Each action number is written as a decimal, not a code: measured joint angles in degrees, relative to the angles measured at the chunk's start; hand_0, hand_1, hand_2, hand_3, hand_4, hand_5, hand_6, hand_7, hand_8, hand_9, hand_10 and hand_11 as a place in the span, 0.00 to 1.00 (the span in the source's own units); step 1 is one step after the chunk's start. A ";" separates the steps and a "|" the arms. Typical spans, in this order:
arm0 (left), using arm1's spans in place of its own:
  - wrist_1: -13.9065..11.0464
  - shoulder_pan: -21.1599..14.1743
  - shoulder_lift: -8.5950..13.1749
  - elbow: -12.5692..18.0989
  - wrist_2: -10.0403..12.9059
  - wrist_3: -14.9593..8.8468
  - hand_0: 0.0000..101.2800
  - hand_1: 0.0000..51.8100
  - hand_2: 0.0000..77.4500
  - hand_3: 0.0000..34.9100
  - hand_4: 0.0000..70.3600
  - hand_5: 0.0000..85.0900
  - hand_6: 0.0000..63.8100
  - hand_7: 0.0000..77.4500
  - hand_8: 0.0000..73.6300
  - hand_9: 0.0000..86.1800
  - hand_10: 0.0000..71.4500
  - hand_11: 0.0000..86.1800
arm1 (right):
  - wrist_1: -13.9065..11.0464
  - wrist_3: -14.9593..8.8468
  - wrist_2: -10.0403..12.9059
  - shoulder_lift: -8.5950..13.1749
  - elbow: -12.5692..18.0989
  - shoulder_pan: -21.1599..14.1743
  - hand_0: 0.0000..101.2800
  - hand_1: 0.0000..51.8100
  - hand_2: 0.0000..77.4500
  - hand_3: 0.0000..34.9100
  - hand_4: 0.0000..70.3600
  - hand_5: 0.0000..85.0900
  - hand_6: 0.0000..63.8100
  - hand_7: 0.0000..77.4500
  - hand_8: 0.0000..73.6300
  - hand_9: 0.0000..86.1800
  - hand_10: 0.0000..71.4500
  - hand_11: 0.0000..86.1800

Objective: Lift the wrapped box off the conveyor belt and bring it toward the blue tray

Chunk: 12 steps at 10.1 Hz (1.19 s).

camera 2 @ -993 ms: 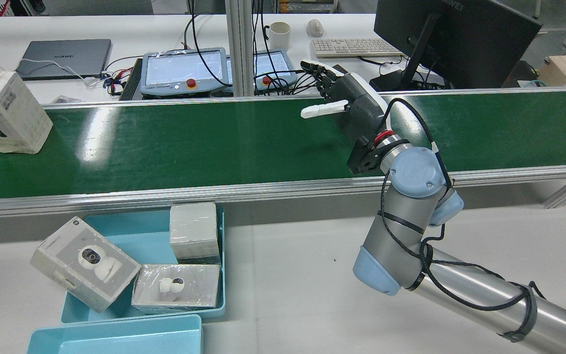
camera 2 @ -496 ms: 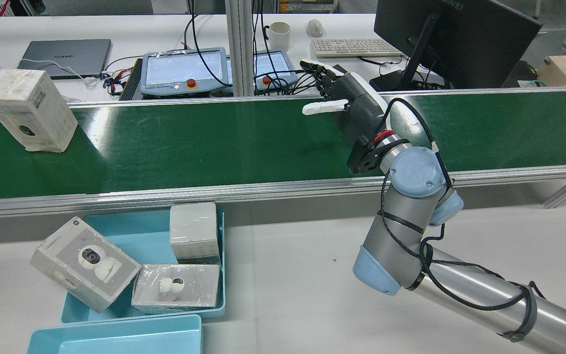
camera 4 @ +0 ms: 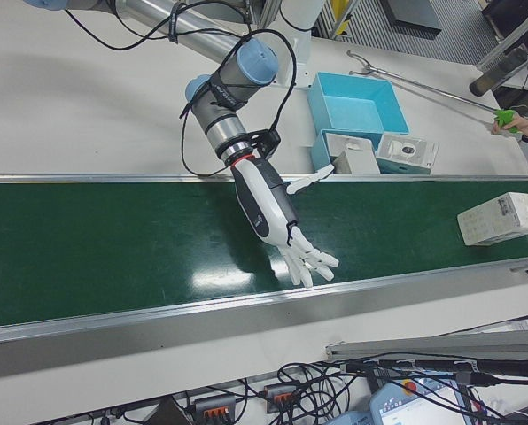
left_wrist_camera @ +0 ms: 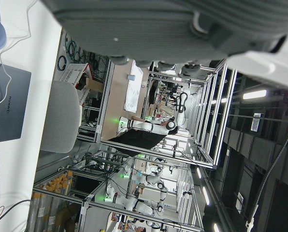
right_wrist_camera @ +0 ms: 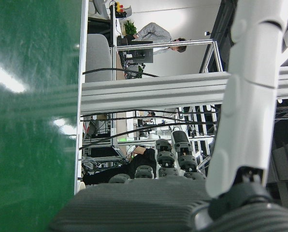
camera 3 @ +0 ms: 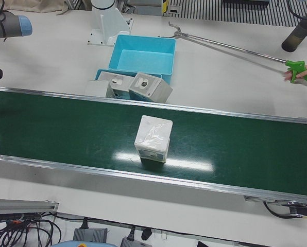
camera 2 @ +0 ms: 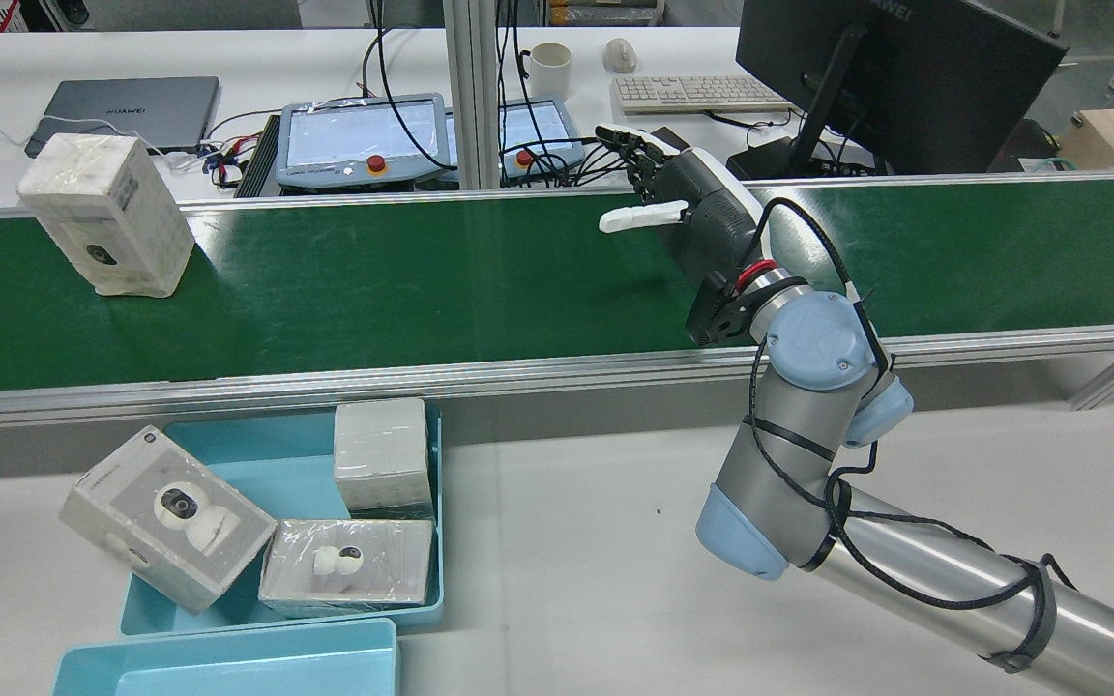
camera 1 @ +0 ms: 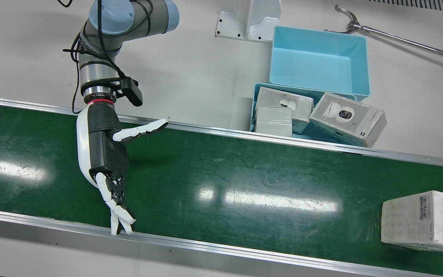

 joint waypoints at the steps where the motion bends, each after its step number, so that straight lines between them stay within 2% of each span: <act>1: 0.00 0.00 0.00 0.00 0.00 0.00 0.00 0.00 0.01 0.00 0.00 0.01 0.01 0.01 0.01 0.00 0.01 0.01 | 0.00 -0.01 0.00 -0.04 -0.02 0.00 0.46 0.23 0.02 0.00 0.12 0.20 0.05 0.05 0.01 0.03 0.00 0.01; 12: 0.00 0.00 0.00 0.00 0.00 0.00 0.00 0.00 0.01 0.00 0.00 0.01 0.01 0.01 0.01 0.00 0.01 0.01 | 0.03 0.13 0.00 -0.26 -0.01 -0.01 0.46 0.23 0.02 0.00 0.12 0.20 0.05 0.04 0.01 0.03 0.00 0.01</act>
